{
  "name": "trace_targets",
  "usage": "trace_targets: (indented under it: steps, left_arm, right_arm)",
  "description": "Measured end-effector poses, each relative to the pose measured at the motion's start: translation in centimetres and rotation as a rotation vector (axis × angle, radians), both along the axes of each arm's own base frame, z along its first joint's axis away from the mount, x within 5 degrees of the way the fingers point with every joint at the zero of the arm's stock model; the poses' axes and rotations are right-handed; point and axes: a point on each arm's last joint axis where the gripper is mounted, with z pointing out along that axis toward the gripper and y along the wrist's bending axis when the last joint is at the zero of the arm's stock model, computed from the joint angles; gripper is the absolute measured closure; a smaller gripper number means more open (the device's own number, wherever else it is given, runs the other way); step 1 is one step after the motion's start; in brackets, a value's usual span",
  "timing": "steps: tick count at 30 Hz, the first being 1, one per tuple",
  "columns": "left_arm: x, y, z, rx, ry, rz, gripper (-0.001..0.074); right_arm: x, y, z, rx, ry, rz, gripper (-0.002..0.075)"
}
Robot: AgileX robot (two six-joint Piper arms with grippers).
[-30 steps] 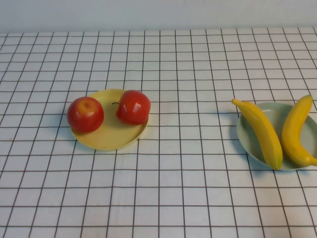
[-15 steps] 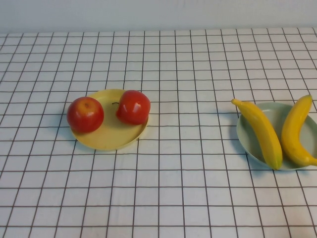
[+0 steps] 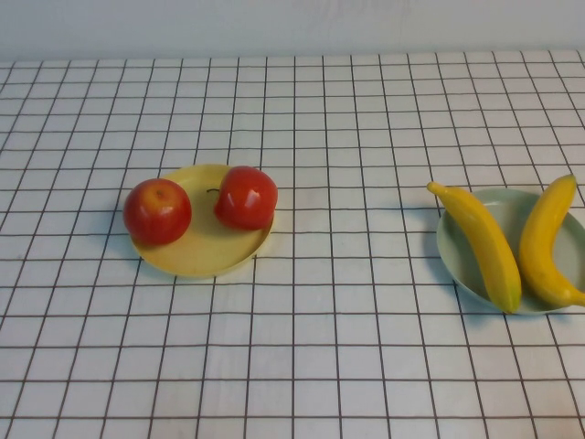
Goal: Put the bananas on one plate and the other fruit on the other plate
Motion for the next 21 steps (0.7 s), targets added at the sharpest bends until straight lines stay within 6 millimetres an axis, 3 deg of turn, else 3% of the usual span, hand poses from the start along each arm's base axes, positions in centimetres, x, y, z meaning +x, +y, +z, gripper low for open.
trace_targets:
  steps: [21]
  left_arm:
    - [0.00,0.00,0.00,0.000,0.000,0.000,0.0736]
  right_arm:
    - [-0.03,0.22,-0.08,0.095,0.013,-0.001,0.0740]
